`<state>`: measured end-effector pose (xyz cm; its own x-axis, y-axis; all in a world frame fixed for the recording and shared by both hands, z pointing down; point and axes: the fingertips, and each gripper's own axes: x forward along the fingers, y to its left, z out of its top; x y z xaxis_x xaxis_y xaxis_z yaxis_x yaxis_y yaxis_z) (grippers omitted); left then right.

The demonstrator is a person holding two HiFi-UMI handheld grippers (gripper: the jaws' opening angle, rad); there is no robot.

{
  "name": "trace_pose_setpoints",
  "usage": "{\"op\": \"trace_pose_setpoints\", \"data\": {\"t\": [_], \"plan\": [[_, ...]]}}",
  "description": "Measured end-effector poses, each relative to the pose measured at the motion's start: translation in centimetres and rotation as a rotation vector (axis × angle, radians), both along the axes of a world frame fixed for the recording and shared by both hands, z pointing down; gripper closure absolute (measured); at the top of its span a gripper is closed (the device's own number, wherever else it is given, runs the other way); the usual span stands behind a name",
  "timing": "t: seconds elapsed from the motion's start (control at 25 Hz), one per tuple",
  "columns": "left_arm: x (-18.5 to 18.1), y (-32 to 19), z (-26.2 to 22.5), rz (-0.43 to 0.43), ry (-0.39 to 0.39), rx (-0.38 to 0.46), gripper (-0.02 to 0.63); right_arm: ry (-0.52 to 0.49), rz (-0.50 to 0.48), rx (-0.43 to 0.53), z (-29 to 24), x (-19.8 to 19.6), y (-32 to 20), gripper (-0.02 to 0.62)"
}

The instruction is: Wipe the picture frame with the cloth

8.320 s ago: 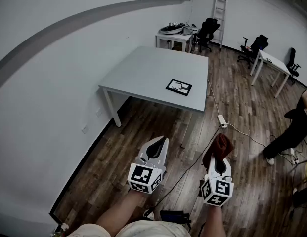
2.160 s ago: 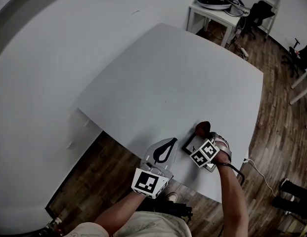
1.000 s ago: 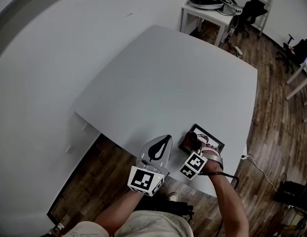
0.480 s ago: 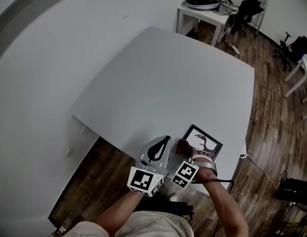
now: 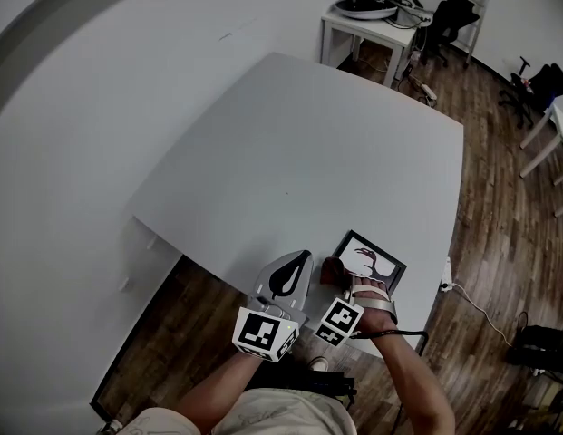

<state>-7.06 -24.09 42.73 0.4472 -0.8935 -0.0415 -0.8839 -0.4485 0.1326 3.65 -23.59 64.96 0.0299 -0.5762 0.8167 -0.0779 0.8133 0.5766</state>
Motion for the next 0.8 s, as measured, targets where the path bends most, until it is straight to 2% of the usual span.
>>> {"op": "trace_pose_setpoints", "data": {"t": [0.36,0.68,0.8], "plan": [[0.4,0.1,-0.3,0.003,-0.005,0.004,0.604,-0.010,0.031,0.062,-2.5,2.3,-2.2,0.535],[0.6,0.1,0.0,0.008,-0.014,0.004,0.604,0.036,0.109,0.103,-3.5,7.1,-6.2,0.535],[0.5,0.0,0.1,0.008,-0.018,0.000,0.604,0.085,0.111,0.103,-2.6,8.3,-7.1,0.535]]}}
